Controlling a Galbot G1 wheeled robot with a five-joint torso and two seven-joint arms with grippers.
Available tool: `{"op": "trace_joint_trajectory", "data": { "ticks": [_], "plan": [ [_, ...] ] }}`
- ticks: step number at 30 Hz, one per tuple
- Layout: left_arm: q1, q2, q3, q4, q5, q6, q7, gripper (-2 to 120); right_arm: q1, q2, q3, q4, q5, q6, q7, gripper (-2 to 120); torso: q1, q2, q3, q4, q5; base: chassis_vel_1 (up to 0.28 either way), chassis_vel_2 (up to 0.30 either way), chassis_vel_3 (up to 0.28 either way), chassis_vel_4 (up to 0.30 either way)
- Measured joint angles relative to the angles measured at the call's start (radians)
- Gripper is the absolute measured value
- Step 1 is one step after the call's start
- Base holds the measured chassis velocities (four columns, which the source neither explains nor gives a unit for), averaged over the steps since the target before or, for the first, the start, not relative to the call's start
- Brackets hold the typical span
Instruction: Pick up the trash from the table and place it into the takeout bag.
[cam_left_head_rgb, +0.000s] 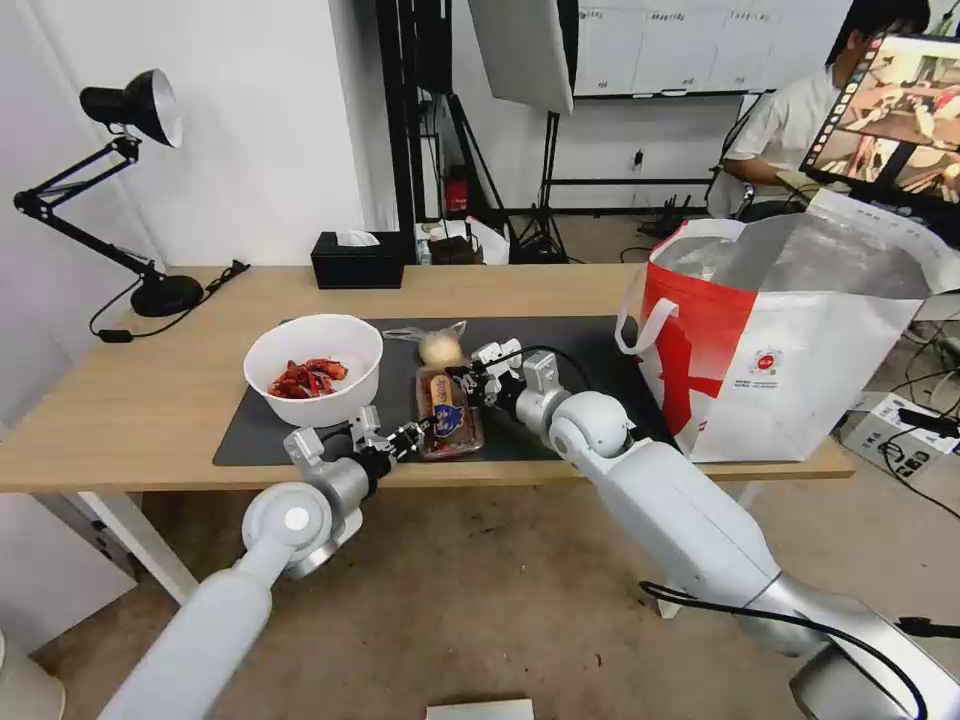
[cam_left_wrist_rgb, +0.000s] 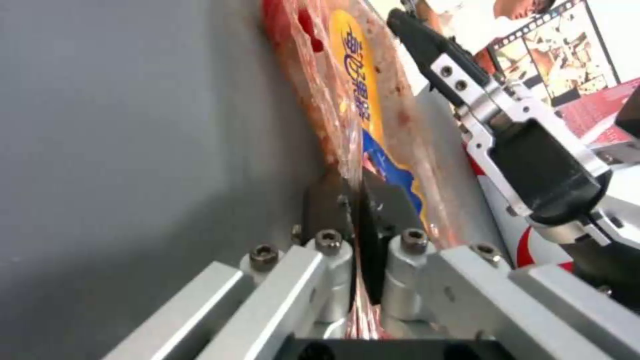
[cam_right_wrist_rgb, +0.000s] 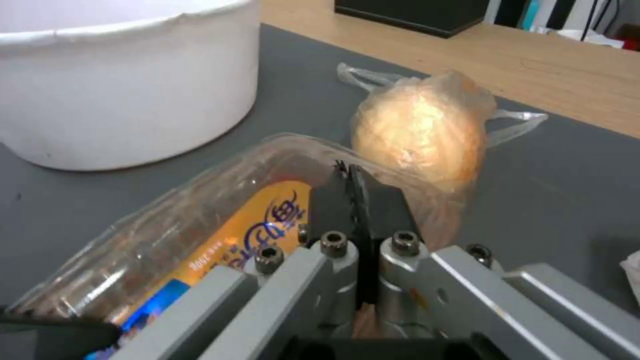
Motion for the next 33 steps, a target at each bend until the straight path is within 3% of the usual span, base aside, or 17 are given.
{"op": "trace_joint_trajectory", "data": {
  "ticks": [13,20,24,27,33],
  "plan": [
    [0.027,0.017,-0.045,-0.070,-0.030,-0.028,0.026,0,-0.065,-0.031,0.085,0.135,0.103,0.042,0.055,0,0.000,0.000,0.000,0.0002,0.0002,0.000,0.000,0.000,0.000],
    [0.032,0.039,-0.075,-0.105,-0.035,-0.045,0.025,0,-0.161,-0.074,0.162,0.278,0.203,0.150,0.170,0,0.000,0.000,0.000,0.0002,0.0002,0.000,0.000,0.000,0.000],
    [0.012,0.080,-0.105,-0.125,-0.062,-0.055,0.024,0,-0.317,-0.126,0.257,0.418,0.199,0.209,0.232,0,0.000,0.000,0.000,0.0001,0.0004,0.000,0.000,0.000,0.000],
    [-0.018,0.102,-0.113,-0.132,-0.085,-0.060,0.018,0,-0.404,-0.154,0.310,0.482,0.168,0.215,0.237,7,0.000,0.000,0.000,0.0001,0.0003,0.000,0.000,0.000,0.000],
    [-0.179,0.126,-0.076,-0.121,-0.129,-0.075,0.015,0,-0.640,-0.220,0.420,0.591,0.083,0.262,0.202,31,0.000,0.001,0.000,-0.0003,0.0001,0.000,0.000,0.000,0.000]
  ]
}}
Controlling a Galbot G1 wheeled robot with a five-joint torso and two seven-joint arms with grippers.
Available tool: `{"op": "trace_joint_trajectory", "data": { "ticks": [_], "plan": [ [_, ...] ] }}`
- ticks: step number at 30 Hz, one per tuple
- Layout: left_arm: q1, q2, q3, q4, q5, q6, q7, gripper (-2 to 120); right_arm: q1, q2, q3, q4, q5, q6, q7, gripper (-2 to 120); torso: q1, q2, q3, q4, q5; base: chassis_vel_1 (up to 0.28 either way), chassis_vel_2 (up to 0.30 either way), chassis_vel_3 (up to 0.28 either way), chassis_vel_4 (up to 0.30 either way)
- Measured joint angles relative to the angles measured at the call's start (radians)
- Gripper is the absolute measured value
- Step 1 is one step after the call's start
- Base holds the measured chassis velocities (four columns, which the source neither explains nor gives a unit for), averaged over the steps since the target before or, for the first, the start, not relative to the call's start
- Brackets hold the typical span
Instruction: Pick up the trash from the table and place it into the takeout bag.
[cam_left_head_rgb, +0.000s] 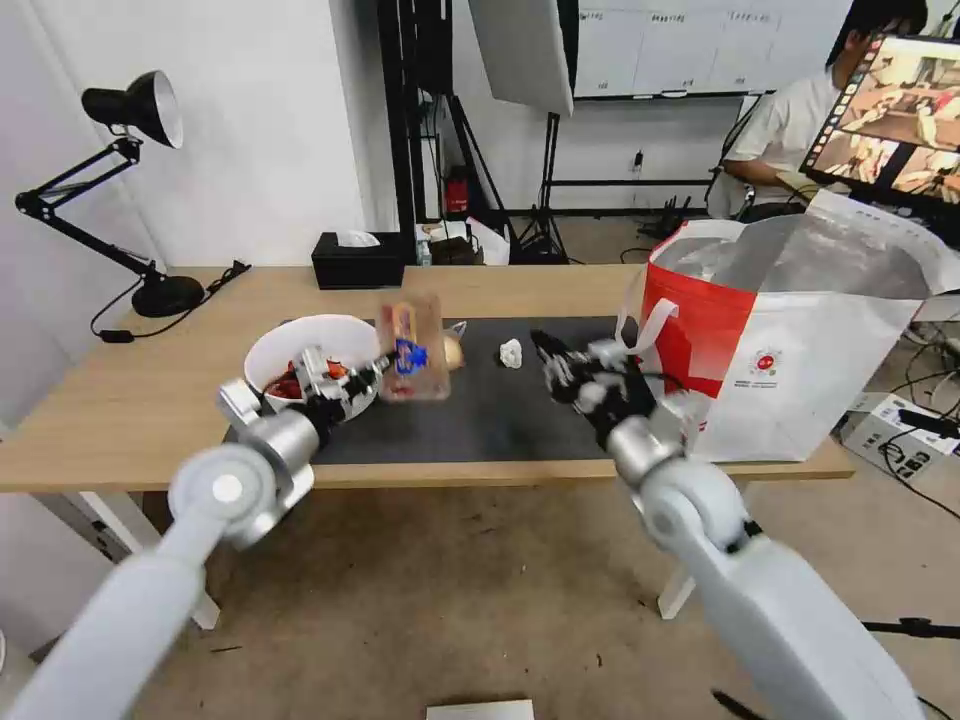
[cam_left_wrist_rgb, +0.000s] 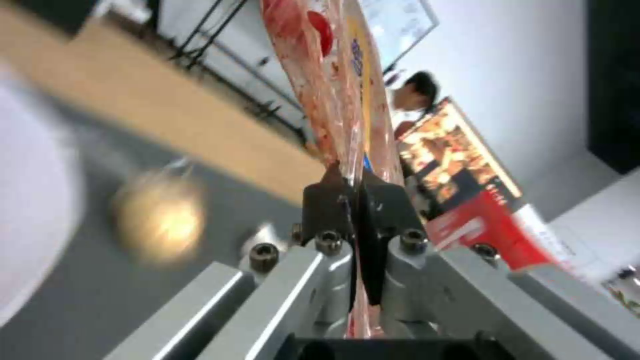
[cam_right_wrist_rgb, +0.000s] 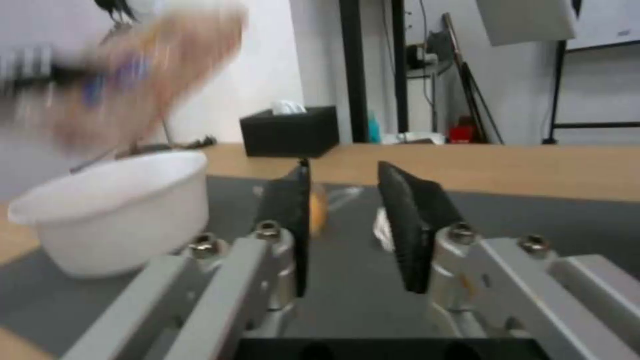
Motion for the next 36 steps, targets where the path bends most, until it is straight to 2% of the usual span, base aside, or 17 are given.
{"op": "trace_joint_trajectory", "data": {
  "ticks": [4,6,8,9,11,12,14,17,19,21,24,25,28,29,32,33,36],
  "plan": [
    [-0.112,0.011,0.057,0.022,-0.010,-0.009,0.000,0,-0.099,-0.013,0.032,0.026,-0.054,0.051,-0.013,46,0.000,0.000,0.000,0.0003,0.0003,0.000,0.000,0.000,0.000],
    [-0.156,0.017,0.093,0.036,-0.010,-0.017,0.000,0,-0.124,-0.012,0.043,0.033,-0.073,0.067,-0.014,50,0.000,0.000,0.000,0.0007,0.0003,0.000,0.000,0.000,0.000],
    [-0.250,0.014,0.177,0.060,-0.009,-0.047,-0.002,0,-0.173,-0.005,0.070,0.053,-0.122,0.090,-0.014,61,0.000,0.000,0.000,0.0008,0.0000,0.000,0.000,0.000,0.000],
    [-0.250,0.014,0.177,0.060,-0.009,-0.047,-0.002,0,-0.173,-0.005,0.070,0.053,-0.122,0.090,-0.014,61,0.000,0.000,0.000,0.0008,0.0000,0.000,0.000,0.000,0.000],
    [-0.361,-0.033,0.287,0.090,-0.006,-0.094,-0.022,0,-0.226,0.007,0.103,0.083,-0.173,0.114,-0.014,71,0.000,0.000,0.000,0.0007,0.0001,0.000,0.000,0.000,0.000],
    [-0.361,-0.033,0.287,0.090,-0.006,-0.094,-0.022,0,-0.226,0.007,0.103,0.083,-0.173,0.114,-0.014,71,0.000,0.000,0.000,0.0007,0.0001,0.000,0.000,0.000,0.000],
    [-0.479,-0.110,0.407,0.150,0.019,-0.156,-0.044,0,-0.289,0.027,0.143,0.117,-0.212,0.137,-0.010,84,0.000,0.000,0.000,0.0002,0.0002,0.000,0.000,0.000,0.000],
    [-0.531,-0.144,0.457,0.188,0.036,-0.184,-0.052,0,-0.317,0.036,0.158,0.127,-0.231,0.149,-0.008,89,0.000,0.000,0.000,0.0001,0.0003,0.000,0.000,0.000,0.000],
    [-0.643,-0.210,0.563,0.275,0.073,-0.221,-0.067,0,-0.373,0.053,0.185,0.147,-0.264,0.168,-0.008,99,0.000,0.000,0.000,0.0003,0.0003,0.000,0.000,0.000,0.000],
    [-0.684,-0.234,0.595,0.305,0.078,-0.225,-0.075,0,-0.388,0.059,0.191,0.152,-0.271,0.170,-0.007,99,0.000,0.000,0.000,0.0004,0.0001,0.000,0.000,0.000,0.000],
    [-0.846,-0.338,0.708,0.414,0.112,-0.248,-0.101,0,-0.415,0.083,0.191,0.152,-0.294,0.177,-0.002,100,0.000,0.000,0.000,0.0005,0.0005,0.000,0.000,0.000,0.000],
    [-0.846,-0.338,0.708,0.414,0.112,-0.248,-0.101,0,-0.415,0.083,0.191,0.152,-0.294,0.177,-0.002,100,0.000,0.000,0.000,0.0005,0.0005,0.000,0.000,0.000,0.000],
    [-0.940,-0.463,0.796,0.521,0.212,-0.260,-0.133,0,-0.422,0.106,0.174,0.144,-0.306,0.177,0.001,100,0.000,0.000,0.000,0.0002,0.0007,0.000,0.000,0.000,0.000],
    [-0.940,-0.463,0.796,0.521,0.212,-0.260,-0.133,0,-0.422,0.106,0.174,0.144,-0.306,0.177,0.001,100,0.000,0.000,0.000,0.0002,0.0007,0.000,0.000,0.000,0.000],
    [-0.972,-0.565,0.869,0.628,0.354,-0.265,-0.143,0,-0.420,0.121,0.162,0.137,-0.312,0.177,0.003,100,0.000,0.000,0.000,0.0004,0.0005,0.000,0.000,0.000,0.000],
    [-0.972,-0.565,0.869,0.628,0.354,-0.265,-0.143,0,-0.420,0.121,0.162,0.137,-0.312,0.177,0.003,100,0.000,0.000,0.000,0.0004,0.0005,0.000,0.000,0.000,0.000],
    [-0.977,-0.633,0.932,0.702,0.455,-0.275,-0.132,0,-0.415,0.130,0.158,0.131,-0.312,0.177,0.005,100,0.000,0.000,0.000,0.0004,0.0004,0.000,0.000,0.000,0.000]
  ]
}}
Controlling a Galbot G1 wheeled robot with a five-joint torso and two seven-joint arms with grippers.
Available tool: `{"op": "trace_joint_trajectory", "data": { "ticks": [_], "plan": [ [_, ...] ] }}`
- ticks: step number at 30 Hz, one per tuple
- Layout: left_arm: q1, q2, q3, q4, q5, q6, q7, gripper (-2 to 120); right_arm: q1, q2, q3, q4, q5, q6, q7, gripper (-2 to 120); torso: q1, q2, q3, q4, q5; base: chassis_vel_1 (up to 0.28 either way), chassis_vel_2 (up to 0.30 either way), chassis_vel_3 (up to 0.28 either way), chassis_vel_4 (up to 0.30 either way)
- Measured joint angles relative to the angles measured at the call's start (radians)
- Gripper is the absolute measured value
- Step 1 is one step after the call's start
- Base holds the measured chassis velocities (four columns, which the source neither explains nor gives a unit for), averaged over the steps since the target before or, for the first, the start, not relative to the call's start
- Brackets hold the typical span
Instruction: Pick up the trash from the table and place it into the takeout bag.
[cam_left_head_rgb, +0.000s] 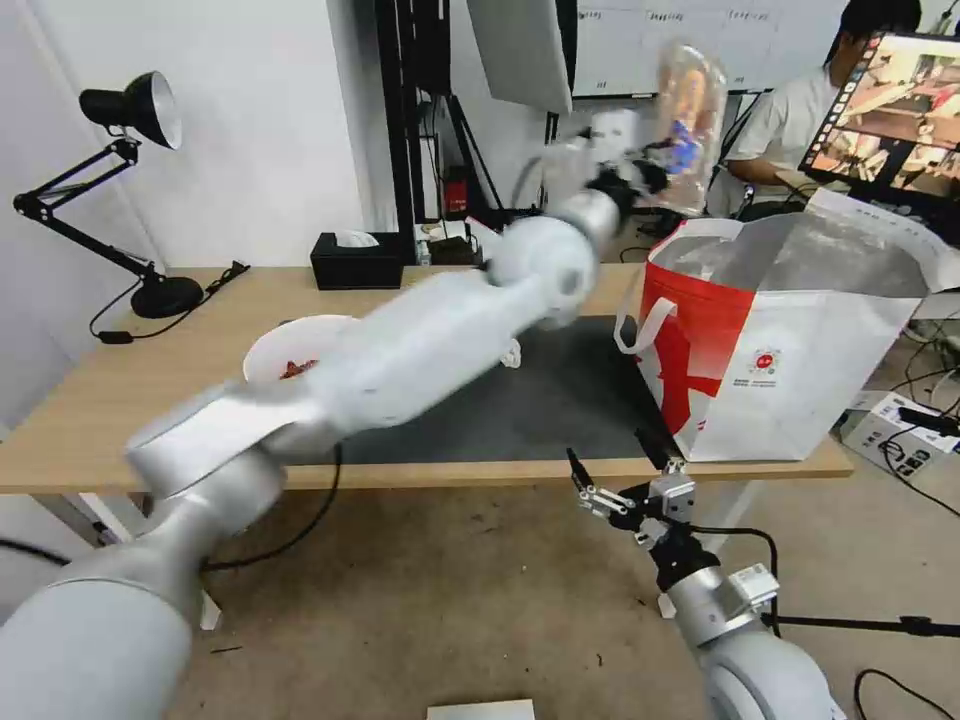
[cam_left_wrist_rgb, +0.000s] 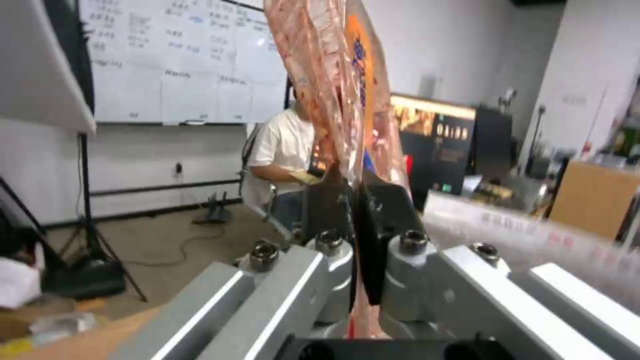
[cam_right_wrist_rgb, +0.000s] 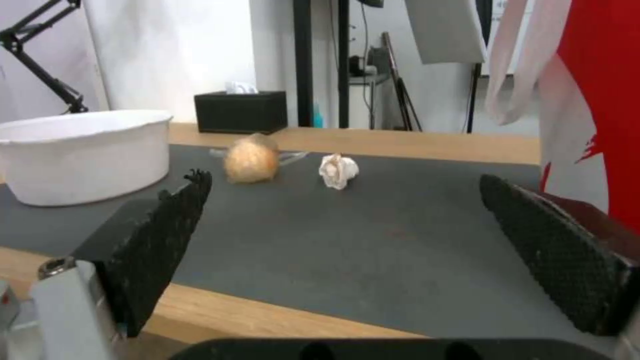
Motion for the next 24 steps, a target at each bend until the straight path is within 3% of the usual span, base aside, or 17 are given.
{"op": "trace_joint_trajectory", "data": {
  "ticks": [4,12,18,22,24],
  "plan": [
    [0.008,-0.023,0.039,0.029,0.076,-0.005,0.051,0,0.001,0.002,0.000,-0.002,0.000,-0.001,0.001,100,0.000,0.000,0.000,0.0000,-0.0001,0.000,0.000,0.000,0.000],
    [0.022,-0.006,0.064,0.031,0.069,-0.002,0.176,0,-0.004,-0.005,-0.006,-0.005,0.002,-0.004,-0.008,100,0.000,0.000,0.000,0.0003,-0.0003,0.000,0.000,0.000,0.000],
    [0.029,-0.001,0.070,0.019,0.064,0.003,0.201,1,-0.004,-0.005,-0.013,-0.012,0.002,-0.007,-0.012,100,0.000,0.000,0.000,0.0002,-0.0004,0.000,0.000,0.000,0.000],
    [0.031,-0.007,0.064,0.016,0.032,0.007,0.200,13,0.001,-0.005,-0.016,-0.021,0.002,-0.009,-0.012,100,0.000,0.000,0.000,0.0000,-0.0003,0.000,0.000,0.000,0.000],
    [0.030,-0.007,0.053,0.008,-0.008,0.018,0.197,25,0.003,-0.004,-0.020,-0.026,0.002,-0.011,-0.012,100,0.000,0.000,0.000,0.0002,-0.0003,0.000,0.000,0.000,0.000]
  ]
}}
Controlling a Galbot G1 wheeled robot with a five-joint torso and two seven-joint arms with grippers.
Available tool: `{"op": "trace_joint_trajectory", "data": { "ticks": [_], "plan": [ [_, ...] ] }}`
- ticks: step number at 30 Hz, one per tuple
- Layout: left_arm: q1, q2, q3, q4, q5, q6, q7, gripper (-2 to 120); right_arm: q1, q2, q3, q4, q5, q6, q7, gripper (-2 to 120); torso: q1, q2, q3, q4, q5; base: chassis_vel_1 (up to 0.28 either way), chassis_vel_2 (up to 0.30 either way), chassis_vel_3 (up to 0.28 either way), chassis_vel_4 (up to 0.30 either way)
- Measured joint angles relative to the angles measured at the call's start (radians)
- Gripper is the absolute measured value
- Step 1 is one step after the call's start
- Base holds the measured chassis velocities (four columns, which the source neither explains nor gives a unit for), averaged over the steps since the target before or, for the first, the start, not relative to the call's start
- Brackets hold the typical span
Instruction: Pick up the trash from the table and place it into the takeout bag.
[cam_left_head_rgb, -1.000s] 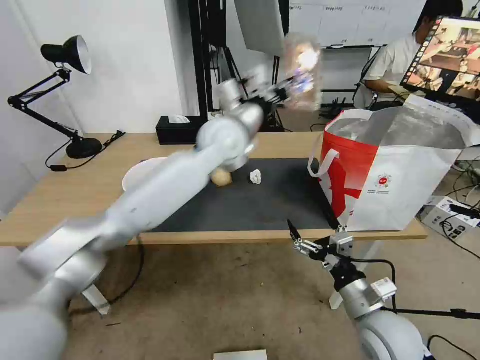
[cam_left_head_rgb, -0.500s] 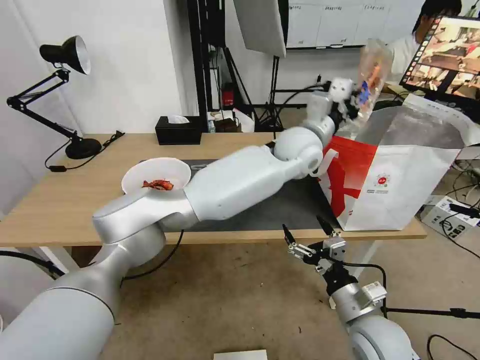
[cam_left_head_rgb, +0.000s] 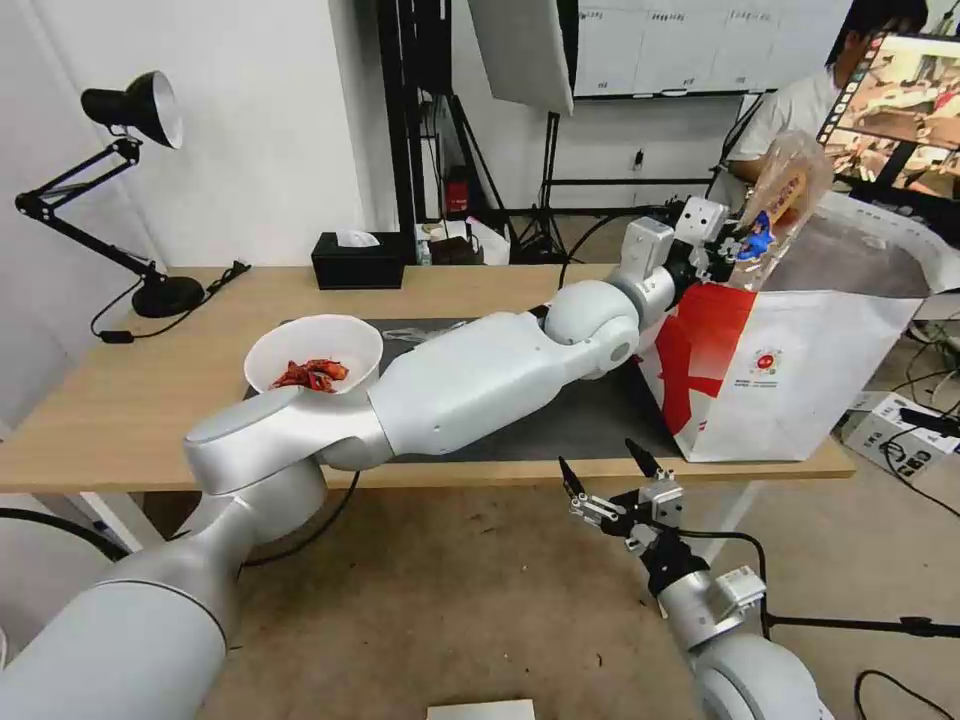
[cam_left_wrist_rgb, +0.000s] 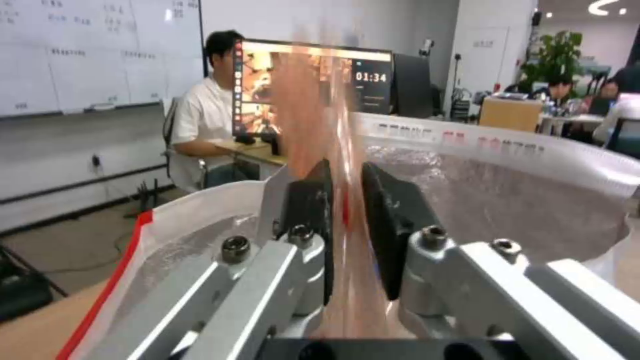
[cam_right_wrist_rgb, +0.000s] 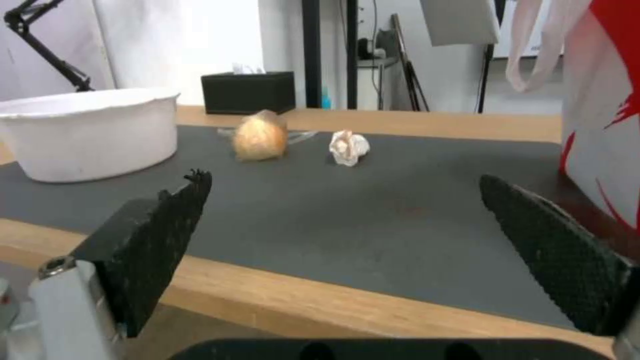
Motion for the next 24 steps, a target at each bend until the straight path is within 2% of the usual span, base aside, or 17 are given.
{"op": "trace_joint_trajectory", "data": {
  "ticks": [1,3,4,7,8,10,11,14,15,17,18,19,21,22,23,24],
  "plan": [
    [0.000,0.000,0.000,0.000,0.000,0.000,0.000,25,0.000,0.000,0.000,0.000,0.000,0.000,0.000,100,0.000,0.000,0.000,0.0000,0.0000,0.000,0.000,0.000,0.000],
    [0.001,0.001,-0.019,-0.017,-0.055,0.015,-0.006,34,0.003,0.001,-0.009,-0.005,0.000,-0.005,0.000,100,0.000,0.000,0.000,0.0000,0.0000,0.000,0.000,0.000,0.000],
    [0.001,0.001,-0.019,-0.017,-0.055,0.015,-0.006,34,0.003,0.001,-0.009,-0.005,0.000,-0.005,0.000,100,0.000,0.000,0.000,0.0000,0.0000,0.000,0.000,0.000,0.000],
    [0.010,0.005,-0.048,-0.046,-0.089,0.021,-0.028,50,0.003,0.005,-0.014,-0.001,0.000,-0.019,0.003,100,0.000,0.000,0.000,0.0000,0.0000,0.000,0.000,0.000,0.000],
    [0.010,0.005,-0.048,-0.046,-0.089,0.021,-0.028,50,0.003,0.005,-0.014,-0.001,0.000,-0.019,0.003,100,0.000,0.000,0.000,0.0000,0.0000,0.000,0.000,0.000,0.000],
    [0.012,0.027,-0.067,-0.088,-0.096,0.019,-0.041,59,0.000,0.008,-0.012,0.013,0.000,-0.023,0.006,100,0.000,0.000,0.000,-0.0004,0.0000,0.000,0.000,0.000,0.000],
    [0.012,0.027,-0.067,-0.088,-0.096,0.019,-0.041,59,0.000,0.008,-0.012,0.013,0.000,-0.023,0.006,100,0.000,0.000,0.000,-0.0004,0.0000,0.000,0.000,0.000,0.000],
    [0.023,0.128,-0.074,-0.181,-0.077,-0.028,-0.068,74,0.007,0.008,-0.013,0.028,0.002,-0.024,0.009,100,0.000,0.000,0.000,-0.0002,-0.0001,0.000,0.000,0.000,0.000],
    [0.023,0.128,-0.074,-0.181,-0.077,-0.028,-0.068,74,0.007,0.008,-0.013,0.028,0.002,-0.024,0.009,100,0.000,0.000,0.000,-0.0002,-0.0001,0.000,0.000,0.000,0.000],
    [0.043,0.202,-0.075,-0.242,-0.049,-0.065,-0.083,84,0.010,0.007,-0.015,0.031,0.003,-0.023,0.011,100,0.000,0.000,0.000,0.0005,-0.0004,0.000,0.000,0.000,0.000],
    [0.068,0.260,-0.085,-0.290,-0.032,-0.078,-0.098,89,0.011,0.007,-0.017,0.031,0.003,-0.020,0.012,100,0.000,0.000,0.000,0.0003,-0.0005,0.000,0.000,0.000,0.000],
    [0.068,0.260,-0.085,-0.290,-0.032,-0.078,-0.098,89,0.011,0.007,-0.017,0.031,0.003,-0.020,0.012,100,0.000,0.000,0.000,0.0003,-0.0005,0.000,0.000,0.000,0.000],
    [0.115,0.330,-0.103,-0.353,-0.012,-0.084,-0.113,97,0.013,0.008,-0.019,0.030,0.002,-0.009,0.013,100,0.000,0.000,0.000,0.0003,-0.0005,0.000,0.000,0.000,0.000],
    [0.163,0.386,-0.122,-0.401,0.009,-0.086,-0.115,99,0.014,0.008,-0.021,0.027,0.000,-0.001,0.013,100,0.000,0.000,0.000,-0.0001,-0.0006,0.000,0.000,0.000,0.000],
    [0.163,0.386,-0.122,-0.401,0.009,-0.086,-0.115,99,0.014,0.008,-0.021,0.027,0.000,-0.001,0.013,100,0.000,0.000,0.000,-0.0001,-0.0006,0.000,0.000,0.000,0.000],
    [0.185,0.409,-0.132,-0.422,0.019,-0.086,-0.118,99,0.015,0.008,-0.023,0.026,-0.002,0.002,0.013,100,0.000,0.000,0.000,0.0010,-0.0008,0.000,0.000,0.000,0.000]
  ]
}}
